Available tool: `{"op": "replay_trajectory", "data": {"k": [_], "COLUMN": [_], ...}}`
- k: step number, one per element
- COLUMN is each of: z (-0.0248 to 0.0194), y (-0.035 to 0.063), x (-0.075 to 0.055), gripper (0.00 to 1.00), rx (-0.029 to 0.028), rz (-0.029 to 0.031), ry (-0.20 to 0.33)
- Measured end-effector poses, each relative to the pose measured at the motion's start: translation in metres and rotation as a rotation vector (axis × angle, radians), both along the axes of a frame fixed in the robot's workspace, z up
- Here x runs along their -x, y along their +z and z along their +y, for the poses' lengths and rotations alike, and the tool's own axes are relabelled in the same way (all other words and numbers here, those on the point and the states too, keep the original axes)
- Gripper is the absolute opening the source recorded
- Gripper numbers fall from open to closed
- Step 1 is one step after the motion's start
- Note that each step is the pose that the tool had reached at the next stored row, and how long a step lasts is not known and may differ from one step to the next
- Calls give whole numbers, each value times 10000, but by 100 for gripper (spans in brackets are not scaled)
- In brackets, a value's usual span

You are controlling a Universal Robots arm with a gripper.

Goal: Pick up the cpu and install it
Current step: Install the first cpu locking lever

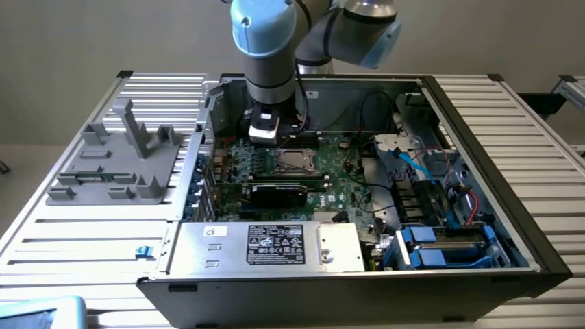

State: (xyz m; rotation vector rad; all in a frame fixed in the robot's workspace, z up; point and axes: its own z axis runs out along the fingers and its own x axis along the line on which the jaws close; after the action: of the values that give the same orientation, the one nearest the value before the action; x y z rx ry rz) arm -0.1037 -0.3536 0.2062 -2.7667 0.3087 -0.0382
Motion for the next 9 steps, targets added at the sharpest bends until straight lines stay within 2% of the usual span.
{"op": "replay_trajectory", "data": {"k": [4,7,9], "z": [0,0,-1], "y": [-3,-12,-20], "x": [15,30,33], "gripper": [12,12,12], "rx": [-93,-103,-100], "rz": [-4,-19,-67], "ry": [2,-1,0]}}
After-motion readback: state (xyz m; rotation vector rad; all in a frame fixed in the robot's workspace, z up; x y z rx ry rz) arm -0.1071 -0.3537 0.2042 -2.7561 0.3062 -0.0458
